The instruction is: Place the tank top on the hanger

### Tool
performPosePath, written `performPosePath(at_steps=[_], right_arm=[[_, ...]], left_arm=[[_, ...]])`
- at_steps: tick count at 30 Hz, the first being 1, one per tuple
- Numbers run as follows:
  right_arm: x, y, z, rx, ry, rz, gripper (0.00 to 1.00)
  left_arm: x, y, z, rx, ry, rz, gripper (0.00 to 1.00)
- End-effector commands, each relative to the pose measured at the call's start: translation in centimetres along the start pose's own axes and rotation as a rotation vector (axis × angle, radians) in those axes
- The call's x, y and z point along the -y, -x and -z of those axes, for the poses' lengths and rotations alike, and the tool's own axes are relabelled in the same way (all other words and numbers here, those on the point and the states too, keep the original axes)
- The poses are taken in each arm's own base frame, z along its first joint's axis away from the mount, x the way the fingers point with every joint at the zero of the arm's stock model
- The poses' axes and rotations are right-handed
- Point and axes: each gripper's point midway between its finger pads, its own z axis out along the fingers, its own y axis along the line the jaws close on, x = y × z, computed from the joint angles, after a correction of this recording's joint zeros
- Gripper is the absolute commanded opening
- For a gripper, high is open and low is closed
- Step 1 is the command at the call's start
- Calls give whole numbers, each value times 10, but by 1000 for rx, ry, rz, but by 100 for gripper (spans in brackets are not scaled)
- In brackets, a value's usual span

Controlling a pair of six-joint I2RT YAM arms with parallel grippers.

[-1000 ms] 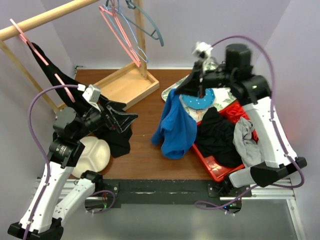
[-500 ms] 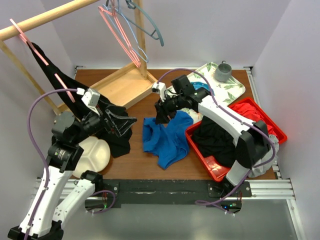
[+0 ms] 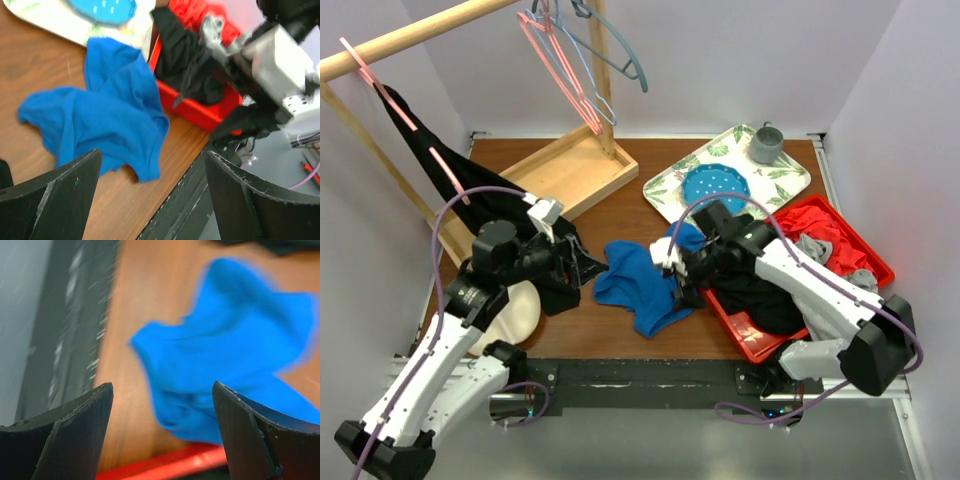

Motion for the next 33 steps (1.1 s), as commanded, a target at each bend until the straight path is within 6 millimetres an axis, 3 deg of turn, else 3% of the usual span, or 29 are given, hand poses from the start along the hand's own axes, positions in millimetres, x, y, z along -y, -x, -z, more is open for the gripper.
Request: performPosePath(at_steps=[1,5,8,13,17,21,27,30,33], right_arm=[[-26,-27,-36,-96,146,191,84],[-40,-32,-72,-190,228,256,81],[-40,-32,-90,-228,223,269,76],[-33,-46,-112,-272,178,249,74],[-30,-54,-117,-294,151,235,70],[-32,-64,-124,-319,159,222,65],[-34,-75,-131,-354,171,210,57],[-35,-77,-132,-365,174,207,50],[-34,-76,-130,-371,171,206,35]], left_arm=[[-26,-18,-7,-64,142,-30,88],[-60,-48,-14,-121,306,-3,86],[-86,-71,-15,-157,413,45,83],[-107,-96,-32,-161,445,122,76],[-123,-111,-48,-201,475,148,72],[-124,-120,-67,-229,423,151,68],[-137,-147,-78,-298,452,142,66],[-150,-159,-78,-329,499,130,61],[-158,-168,-76,-347,535,125,52]])
